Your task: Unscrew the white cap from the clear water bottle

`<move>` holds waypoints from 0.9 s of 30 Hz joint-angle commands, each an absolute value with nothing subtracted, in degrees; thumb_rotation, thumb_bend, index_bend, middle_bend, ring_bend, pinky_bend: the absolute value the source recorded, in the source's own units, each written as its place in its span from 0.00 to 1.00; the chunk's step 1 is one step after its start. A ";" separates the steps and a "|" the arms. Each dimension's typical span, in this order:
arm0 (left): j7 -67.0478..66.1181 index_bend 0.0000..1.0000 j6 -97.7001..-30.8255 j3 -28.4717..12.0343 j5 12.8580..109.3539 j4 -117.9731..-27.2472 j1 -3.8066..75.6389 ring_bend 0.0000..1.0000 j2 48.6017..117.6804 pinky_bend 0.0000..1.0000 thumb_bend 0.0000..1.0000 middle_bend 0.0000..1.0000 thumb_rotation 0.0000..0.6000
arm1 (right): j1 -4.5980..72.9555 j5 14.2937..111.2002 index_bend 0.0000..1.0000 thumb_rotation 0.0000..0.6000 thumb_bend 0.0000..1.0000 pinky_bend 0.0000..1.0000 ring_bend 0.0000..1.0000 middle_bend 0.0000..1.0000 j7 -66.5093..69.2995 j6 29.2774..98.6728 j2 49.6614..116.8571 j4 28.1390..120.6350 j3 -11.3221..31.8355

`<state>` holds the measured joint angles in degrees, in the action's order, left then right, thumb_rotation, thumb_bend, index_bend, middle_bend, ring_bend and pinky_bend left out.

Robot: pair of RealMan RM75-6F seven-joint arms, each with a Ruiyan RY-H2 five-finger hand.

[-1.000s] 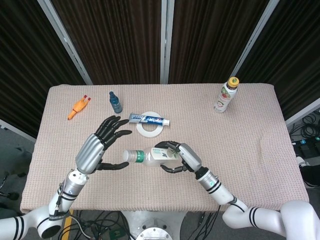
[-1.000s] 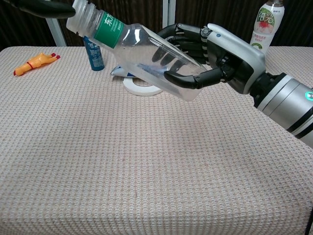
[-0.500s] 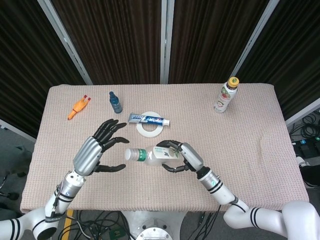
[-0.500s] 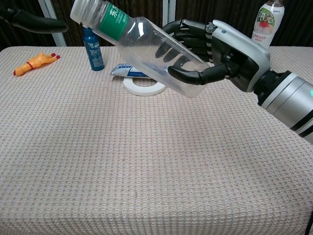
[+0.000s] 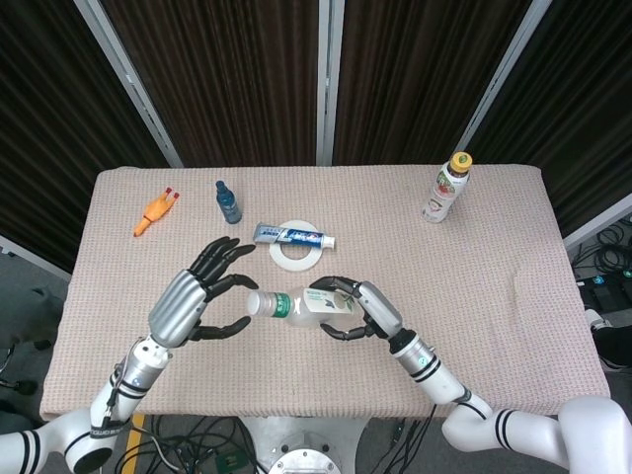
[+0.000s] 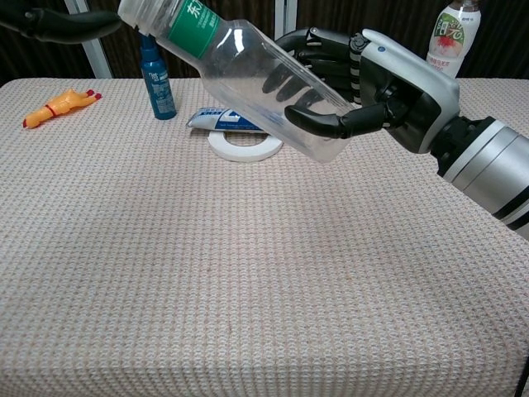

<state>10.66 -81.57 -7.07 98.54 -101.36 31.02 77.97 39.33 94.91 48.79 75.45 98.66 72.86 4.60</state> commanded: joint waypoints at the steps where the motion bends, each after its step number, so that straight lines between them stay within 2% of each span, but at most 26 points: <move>1: 10.52 0.37 -81.16 -6.98 98.57 -101.53 31.20 0.00 77.71 0.02 0.26 0.08 1.00 | 39.40 95.04 0.53 1.00 0.59 0.36 0.32 0.47 48.55 75.32 98.66 72.70 4.50; 27: 9.39 0.38 -77.88 -6.46 98.03 -102.53 32.43 0.00 76.30 0.02 0.34 0.08 1.00 | 39.68 95.10 0.53 1.00 0.59 0.36 0.32 0.47 48.11 74.95 98.58 72.06 4.37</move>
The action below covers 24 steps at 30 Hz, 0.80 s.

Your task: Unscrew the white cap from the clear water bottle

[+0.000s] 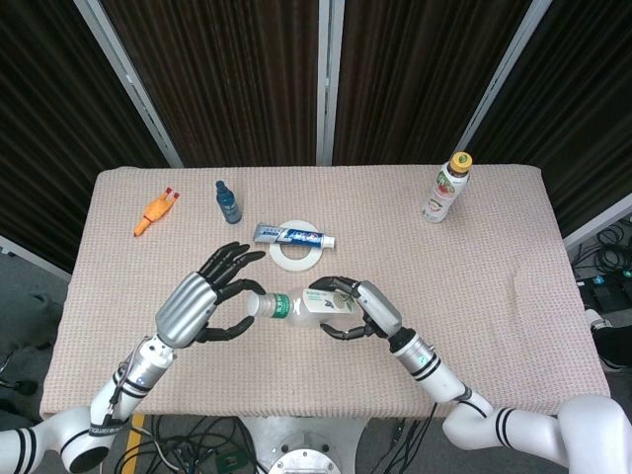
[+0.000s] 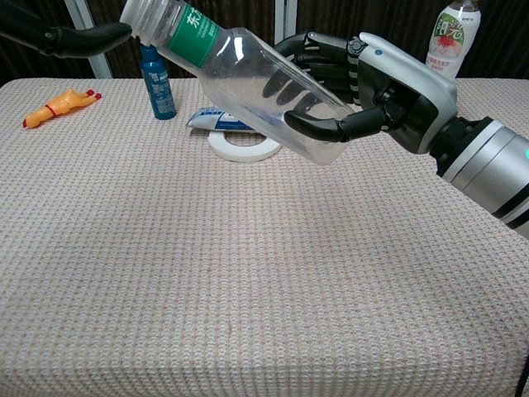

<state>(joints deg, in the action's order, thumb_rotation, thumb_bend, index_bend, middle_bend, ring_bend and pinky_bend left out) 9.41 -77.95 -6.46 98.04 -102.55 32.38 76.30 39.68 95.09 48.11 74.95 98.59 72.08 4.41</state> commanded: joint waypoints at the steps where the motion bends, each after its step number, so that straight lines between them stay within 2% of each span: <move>1: 9.43 0.38 -77.79 -6.43 98.00 -102.53 32.47 0.00 76.27 0.02 0.34 0.08 1.00 | 39.67 95.11 0.53 1.00 0.59 0.36 0.32 0.47 48.08 74.96 98.58 72.04 4.36; 24: 10.58 0.49 -78.40 -6.50 97.84 -101.71 32.52 0.00 76.96 0.02 0.38 0.11 1.00 | 39.65 94.93 0.53 1.00 0.59 0.36 0.32 0.47 47.66 74.90 98.64 71.69 4.37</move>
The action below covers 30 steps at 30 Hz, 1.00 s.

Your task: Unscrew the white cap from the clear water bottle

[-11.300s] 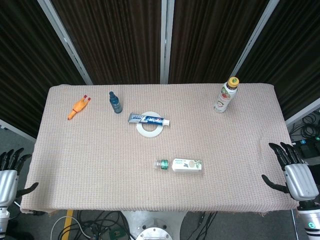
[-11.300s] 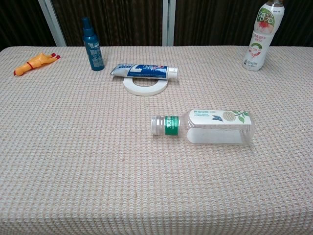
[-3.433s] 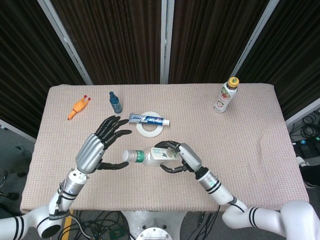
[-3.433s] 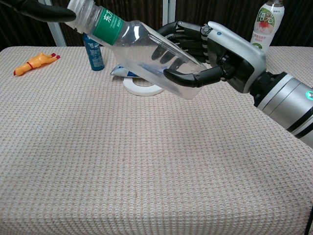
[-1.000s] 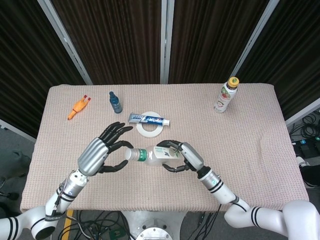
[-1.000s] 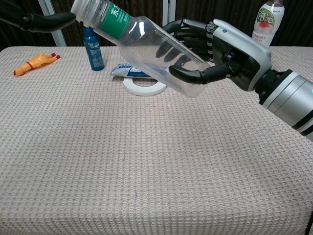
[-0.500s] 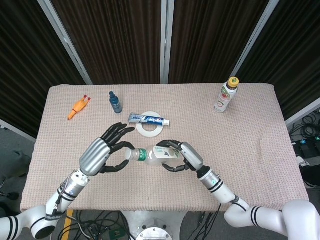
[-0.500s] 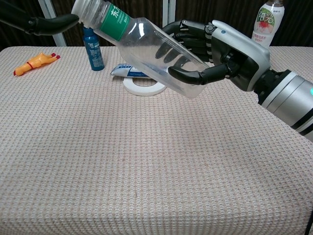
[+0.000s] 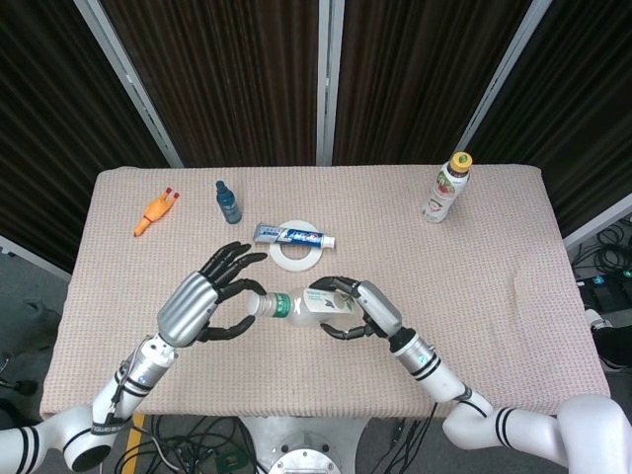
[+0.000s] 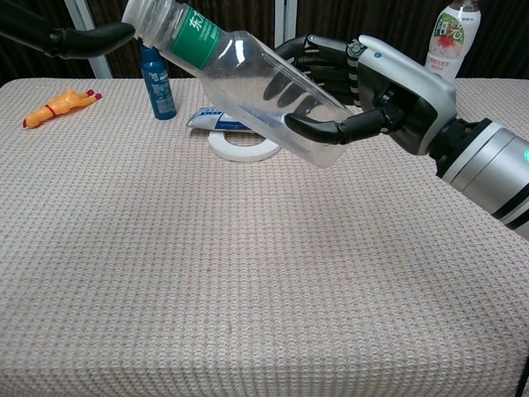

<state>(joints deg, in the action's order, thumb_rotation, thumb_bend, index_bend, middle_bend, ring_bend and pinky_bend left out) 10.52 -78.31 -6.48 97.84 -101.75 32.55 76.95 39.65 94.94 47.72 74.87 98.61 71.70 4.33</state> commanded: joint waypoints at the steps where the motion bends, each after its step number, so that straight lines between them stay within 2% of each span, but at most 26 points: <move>1: 10.67 0.49 -78.53 -6.54 97.81 -101.66 32.48 0.00 77.01 0.02 0.38 0.11 1.00 | 39.64 94.90 0.53 1.00 0.59 0.36 0.32 0.47 47.56 74.91 98.68 71.66 4.39; 19: 11.17 0.49 -80.00 -6.21 97.18 -100.57 31.19 0.00 76.29 0.02 0.40 0.14 1.00 | 38.98 95.12 0.53 1.00 0.59 0.36 0.32 0.47 47.13 75.65 98.20 71.33 3.89; 24: 10.58 0.49 -80.41 -5.43 94.60 -97.60 29.18 0.00 75.12 0.02 0.39 0.14 1.00 | 37.20 95.04 0.53 1.00 0.59 0.36 0.32 0.47 45.98 76.82 95.24 71.61 2.85; 30: 2.10 0.49 -74.89 -3.21 89.61 -92.50 28.16 0.00 74.96 0.02 0.39 0.14 1.00 | 35.92 95.08 0.53 1.00 0.59 0.36 0.32 0.47 41.64 77.32 89.32 73.76 2.52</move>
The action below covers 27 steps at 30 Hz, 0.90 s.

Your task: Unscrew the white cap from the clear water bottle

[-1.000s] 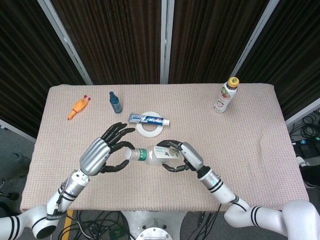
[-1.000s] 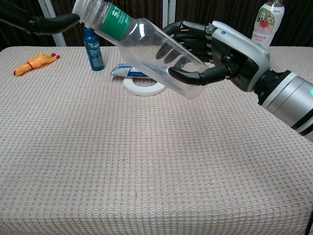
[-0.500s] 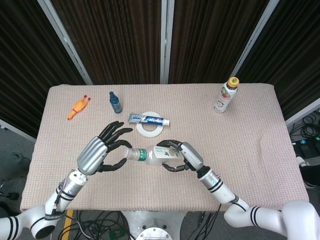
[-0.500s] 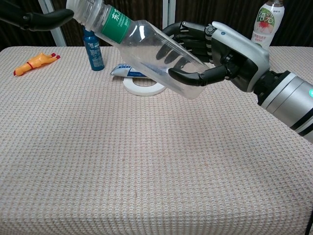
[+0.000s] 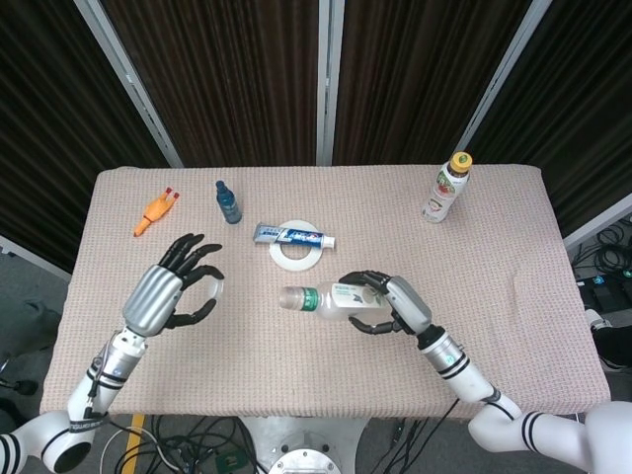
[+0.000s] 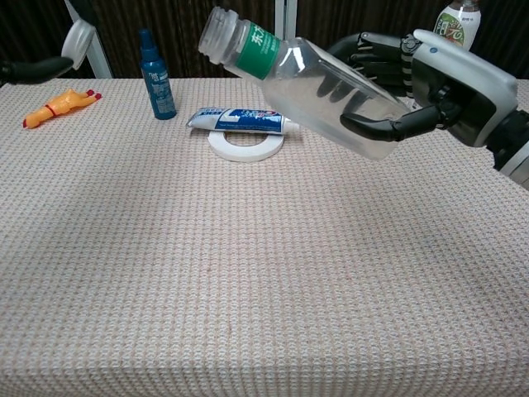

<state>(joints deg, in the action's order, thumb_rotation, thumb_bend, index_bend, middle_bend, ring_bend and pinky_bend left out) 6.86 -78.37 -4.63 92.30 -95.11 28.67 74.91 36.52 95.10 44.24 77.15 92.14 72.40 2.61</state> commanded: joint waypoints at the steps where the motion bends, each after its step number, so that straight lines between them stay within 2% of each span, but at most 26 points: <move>1: -0.27 0.48 -72.99 -2.65 88.76 -91.63 28.43 0.00 75.35 0.02 0.39 0.14 1.00 | 35.98 94.95 0.53 1.00 0.59 0.36 0.32 0.47 40.40 77.01 88.06 74.50 2.73; 4: -6.01 0.48 -67.91 -1.78 86.17 -90.16 29.53 0.00 76.77 0.02 0.40 0.14 1.00 | 36.11 94.62 0.53 1.00 0.59 0.36 0.32 0.47 37.43 76.20 85.00 76.92 3.24; 10: -8.60 0.46 -59.96 -2.20 80.95 -88.05 32.17 0.00 79.97 0.02 0.40 0.14 1.00 | 36.02 92.80 0.53 1.00 0.59 0.36 0.32 0.46 32.68 73.10 81.03 80.90 3.34; 13: -10.11 0.40 -56.52 -1.98 78.66 -87.96 33.17 0.00 80.70 0.02 0.40 0.12 1.00 | 35.89 92.13 0.53 1.00 0.59 0.36 0.32 0.46 31.21 71.18 80.21 81.47 2.67; 15: -9.93 0.32 -54.97 -2.04 77.56 -88.83 33.62 0.00 80.23 0.02 0.37 0.10 1.00 | 35.95 91.72 0.53 1.00 0.59 0.36 0.32 0.46 29.77 69.71 80.28 81.23 2.18; 18: -8.85 0.22 -56.37 -2.85 77.08 -89.58 33.10 0.00 79.90 0.02 0.26 0.09 1.00 | 36.40 91.04 0.53 1.00 0.59 0.36 0.32 0.46 26.99 66.71 81.27 79.89 1.41; 22: -5.23 0.19 -60.11 -4.01 77.73 -91.39 31.46 0.00 77.92 0.02 0.23 0.09 1.00 | 37.36 89.87 0.53 1.00 0.59 0.36 0.31 0.46 21.78 63.25 84.22 76.98 1.37; 27: -1.64 0.19 -66.47 -4.75 79.61 -93.54 28.37 0.00 74.68 0.02 0.21 0.09 1.00 | 38.56 88.48 0.44 1.00 0.56 0.33 0.26 0.40 15.80 60.23 88.11 74.08 1.99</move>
<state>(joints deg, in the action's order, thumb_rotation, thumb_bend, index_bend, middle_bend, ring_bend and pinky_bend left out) -3.57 -63.50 -4.08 78.64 -92.32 30.11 76.36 37.80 89.36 17.93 61.84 86.36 75.54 1.72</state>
